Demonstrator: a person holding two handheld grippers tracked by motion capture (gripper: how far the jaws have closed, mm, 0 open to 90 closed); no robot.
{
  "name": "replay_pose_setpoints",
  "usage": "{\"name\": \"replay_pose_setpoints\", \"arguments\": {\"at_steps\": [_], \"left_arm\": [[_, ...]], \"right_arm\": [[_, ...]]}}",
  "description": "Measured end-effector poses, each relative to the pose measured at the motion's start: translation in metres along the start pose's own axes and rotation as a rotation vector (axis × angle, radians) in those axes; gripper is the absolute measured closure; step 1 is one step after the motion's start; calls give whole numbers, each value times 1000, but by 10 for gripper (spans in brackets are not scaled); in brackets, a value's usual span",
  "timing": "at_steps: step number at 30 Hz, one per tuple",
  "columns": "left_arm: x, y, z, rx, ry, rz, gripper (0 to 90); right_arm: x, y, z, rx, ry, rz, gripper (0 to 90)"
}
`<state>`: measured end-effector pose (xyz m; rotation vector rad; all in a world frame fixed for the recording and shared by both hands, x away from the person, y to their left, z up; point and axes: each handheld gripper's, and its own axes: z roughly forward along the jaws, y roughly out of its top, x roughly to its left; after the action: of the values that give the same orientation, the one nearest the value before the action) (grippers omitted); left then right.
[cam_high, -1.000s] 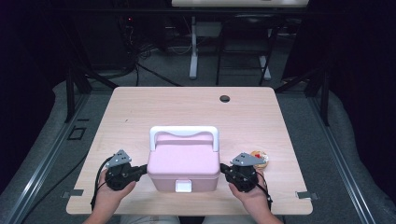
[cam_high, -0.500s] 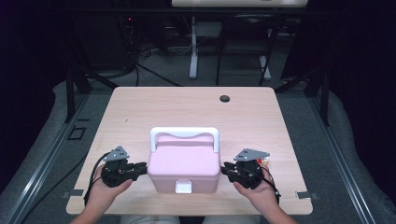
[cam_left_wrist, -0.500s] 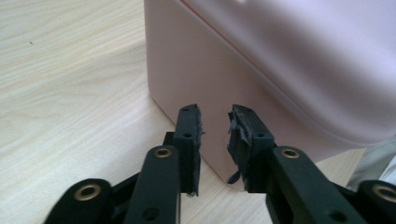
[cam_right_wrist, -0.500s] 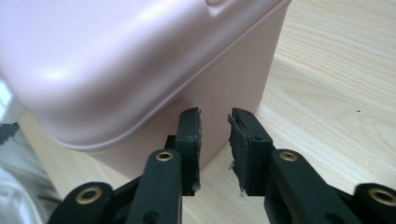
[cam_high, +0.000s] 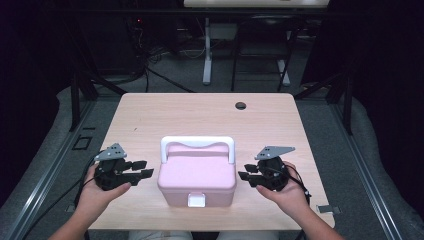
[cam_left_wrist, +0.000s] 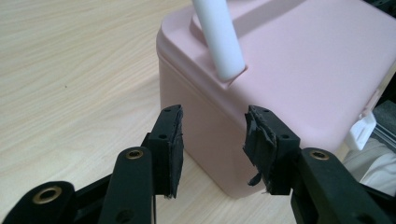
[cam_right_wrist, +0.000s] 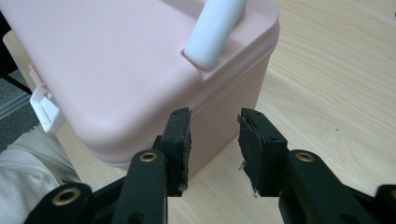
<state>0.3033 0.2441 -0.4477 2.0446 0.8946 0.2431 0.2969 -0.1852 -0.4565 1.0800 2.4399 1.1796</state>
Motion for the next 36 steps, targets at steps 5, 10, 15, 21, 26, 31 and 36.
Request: {"name": "replay_pose_setpoints", "arguments": {"at_steps": [5,10,15,21,26,31,36], "left_arm": [[-1,9,-1,6,-10,14,554],[-1,19,-1,10,-34,17,538],[-2,33,0,19,-59,32,499],[-1,44,10,36,-74,50,488],[-1,49,21,43,-93,48,465],[1,50,26,40,-82,46,452],[5,49,31,54,-89,37,461]], "right_arm": [[-1,11,-5,-6,12,2,603],[1,20,-7,-4,28,-14,579],[-1,29,-8,-1,48,-17,557],[-3,37,-6,-2,73,-12,534],[-5,43,-3,0,83,-4,521],[-9,47,3,4,78,-3,511],[-13,47,13,9,91,-9,512]]}}
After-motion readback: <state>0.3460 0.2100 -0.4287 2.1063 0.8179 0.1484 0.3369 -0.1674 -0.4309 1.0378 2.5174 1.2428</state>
